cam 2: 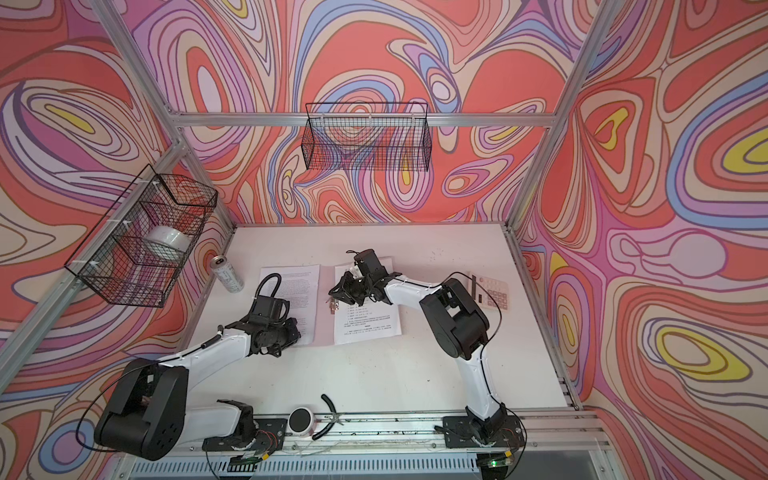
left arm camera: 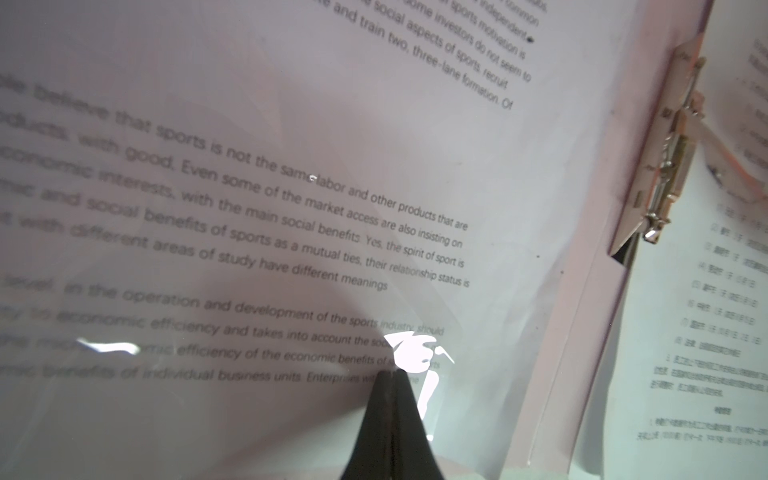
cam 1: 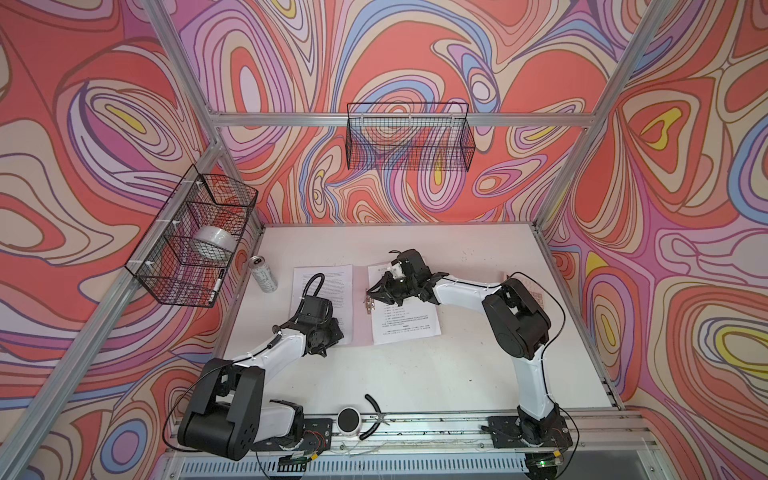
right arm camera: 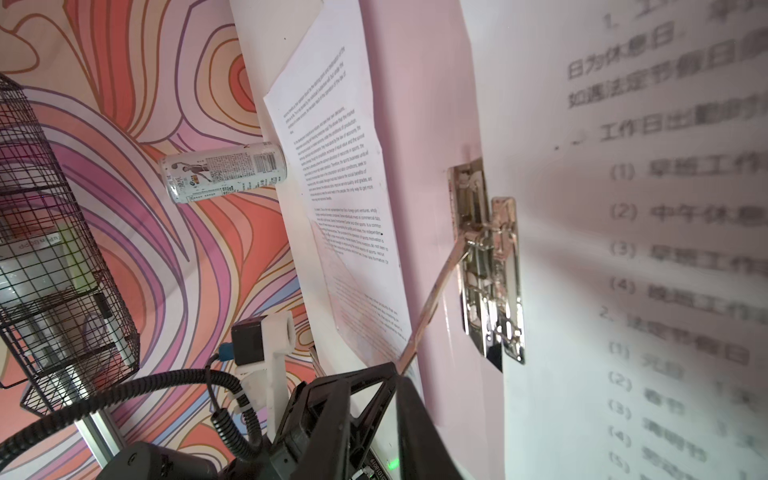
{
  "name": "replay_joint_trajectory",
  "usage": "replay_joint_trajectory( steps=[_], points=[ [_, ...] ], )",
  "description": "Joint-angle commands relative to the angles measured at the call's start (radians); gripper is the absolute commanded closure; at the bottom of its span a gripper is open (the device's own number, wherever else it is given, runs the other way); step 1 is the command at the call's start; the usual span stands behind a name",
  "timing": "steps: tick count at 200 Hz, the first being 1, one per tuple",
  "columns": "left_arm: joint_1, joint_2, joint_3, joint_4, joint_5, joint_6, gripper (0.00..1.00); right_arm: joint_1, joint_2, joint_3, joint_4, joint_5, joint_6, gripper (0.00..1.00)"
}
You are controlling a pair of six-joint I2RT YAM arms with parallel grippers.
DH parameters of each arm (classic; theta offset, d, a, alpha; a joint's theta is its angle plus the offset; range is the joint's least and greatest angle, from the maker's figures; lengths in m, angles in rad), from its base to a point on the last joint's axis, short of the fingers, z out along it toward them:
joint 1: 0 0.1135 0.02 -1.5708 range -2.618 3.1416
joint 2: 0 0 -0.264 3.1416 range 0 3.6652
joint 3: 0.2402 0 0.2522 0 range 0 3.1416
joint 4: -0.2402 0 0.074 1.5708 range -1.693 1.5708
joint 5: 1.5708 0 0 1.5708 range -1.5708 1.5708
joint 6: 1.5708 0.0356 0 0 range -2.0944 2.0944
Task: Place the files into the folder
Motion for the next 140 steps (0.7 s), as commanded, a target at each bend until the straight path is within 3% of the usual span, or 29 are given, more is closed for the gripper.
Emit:
replay_joint_trajectory(
  steps=[1,140],
  points=[
    [0.006,0.036,-0.02,-0.058,0.005,0.006,0.98,0.003,0.022,-0.006,0.046,-0.025,0.032,0.79],
    [0.006,0.026,-0.023,-0.057,0.004,0.011,0.97,0.028,0.057,-0.006,0.034,-0.039,0.022,0.79]
  ],
)
